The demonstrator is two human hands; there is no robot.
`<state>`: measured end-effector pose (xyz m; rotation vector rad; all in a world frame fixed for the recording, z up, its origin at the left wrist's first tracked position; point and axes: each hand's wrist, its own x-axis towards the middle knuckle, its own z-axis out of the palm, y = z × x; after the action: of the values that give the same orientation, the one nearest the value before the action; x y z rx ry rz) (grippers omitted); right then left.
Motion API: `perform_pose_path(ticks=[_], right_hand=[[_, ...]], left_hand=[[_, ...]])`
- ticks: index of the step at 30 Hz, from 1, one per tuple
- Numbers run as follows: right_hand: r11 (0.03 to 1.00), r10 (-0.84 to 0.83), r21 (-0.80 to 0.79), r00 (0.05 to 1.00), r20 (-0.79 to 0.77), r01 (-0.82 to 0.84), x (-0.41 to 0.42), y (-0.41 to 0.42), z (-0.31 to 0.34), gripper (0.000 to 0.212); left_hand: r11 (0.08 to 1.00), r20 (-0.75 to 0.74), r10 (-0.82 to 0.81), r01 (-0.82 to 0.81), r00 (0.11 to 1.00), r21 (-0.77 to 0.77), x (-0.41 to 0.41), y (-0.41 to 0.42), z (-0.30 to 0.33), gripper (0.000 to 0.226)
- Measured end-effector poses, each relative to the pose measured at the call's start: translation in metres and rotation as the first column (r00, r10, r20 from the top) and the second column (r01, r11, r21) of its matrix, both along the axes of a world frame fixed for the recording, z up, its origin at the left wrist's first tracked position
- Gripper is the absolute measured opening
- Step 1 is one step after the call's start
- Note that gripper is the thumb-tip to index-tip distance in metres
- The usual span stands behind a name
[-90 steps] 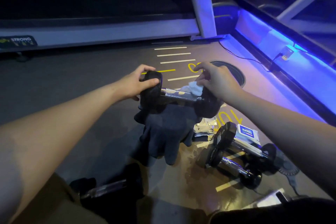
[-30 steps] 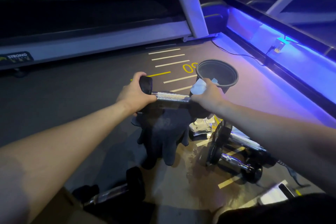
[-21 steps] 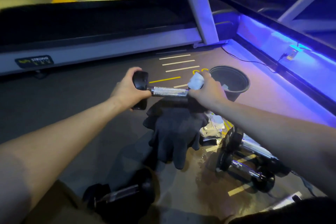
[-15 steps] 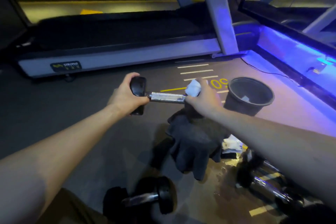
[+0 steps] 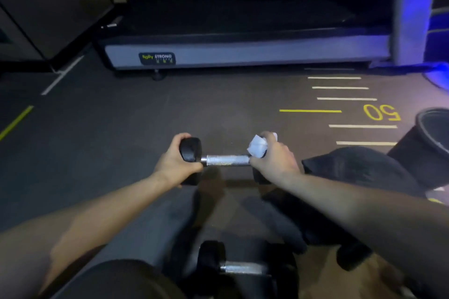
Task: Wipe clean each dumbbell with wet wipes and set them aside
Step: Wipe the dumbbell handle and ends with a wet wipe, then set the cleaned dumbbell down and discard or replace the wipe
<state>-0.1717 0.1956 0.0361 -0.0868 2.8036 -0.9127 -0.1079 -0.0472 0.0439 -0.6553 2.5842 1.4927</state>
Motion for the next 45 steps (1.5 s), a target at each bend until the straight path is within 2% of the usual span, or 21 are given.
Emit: perform_pose_path(ticks=[8, 13, 16, 18, 22, 28, 31, 36, 43, 45], right_hand=[[0.997, -0.070, 0.028, 0.990, 0.126, 0.067, -0.003, -0.001, -0.098, 0.062], [0.994, -0.112, 0.023, 0.988, 0.108, 0.110, -0.012, 0.009, -0.130, 0.059], [0.989, -0.125, 0.093, 0.980, 0.155, 0.112, -0.026, 0.014, -0.140, 0.054], [0.986, -0.146, 0.111, 0.975, 0.167, 0.128, -0.032, 0.016, -0.141, 0.057], [0.990, -0.144, 0.010, 0.978, 0.149, 0.144, -0.027, 0.017, -0.144, 0.057], [0.992, -0.096, -0.072, 0.991, 0.089, 0.102, 0.003, 0.026, -0.135, 0.054], [0.999, -0.023, -0.040, 0.996, 0.088, 0.026, 0.032, 0.037, -0.122, 0.058], [1.000, -0.007, 0.007, 0.992, 0.126, 0.006, 0.084, 0.055, -0.099, 0.057], [0.998, -0.058, -0.009, 0.975, 0.213, 0.062, 0.154, 0.075, -0.094, 0.068], [0.997, -0.069, 0.003, 0.966, 0.250, 0.071, 0.168, 0.078, -0.098, 0.070]], left_hand=[[0.999, 0.061, -0.050, 0.049, 0.997, 0.016, -0.015, -0.007, -0.115, 0.083], [0.991, 0.079, -0.133, 0.133, 0.988, 0.005, -0.032, 0.003, -0.157, 0.086], [0.982, 0.091, -0.180, 0.184, 0.979, -0.041, -0.040, 0.009, -0.173, 0.082], [0.978, 0.100, -0.191, 0.198, 0.976, -0.062, -0.042, 0.014, -0.176, 0.078], [0.976, 0.096, -0.201, 0.208, 0.975, -0.069, -0.039, 0.016, -0.176, 0.079], [0.981, 0.120, -0.177, 0.185, 0.977, -0.062, -0.013, 0.022, -0.164, 0.101], [0.982, 0.149, -0.171, 0.181, 0.974, -0.057, 0.018, 0.029, -0.150, 0.103], [0.975, 0.218, -0.207, 0.221, 0.954, -0.039, 0.072, 0.048, -0.133, 0.101], [0.950, 0.326, -0.296, 0.312, 0.898, 0.005, 0.111, 0.055, -0.127, 0.099], [0.940, 0.371, -0.335, 0.333, 0.866, 0.073, 0.117, 0.047, -0.127, 0.110]])
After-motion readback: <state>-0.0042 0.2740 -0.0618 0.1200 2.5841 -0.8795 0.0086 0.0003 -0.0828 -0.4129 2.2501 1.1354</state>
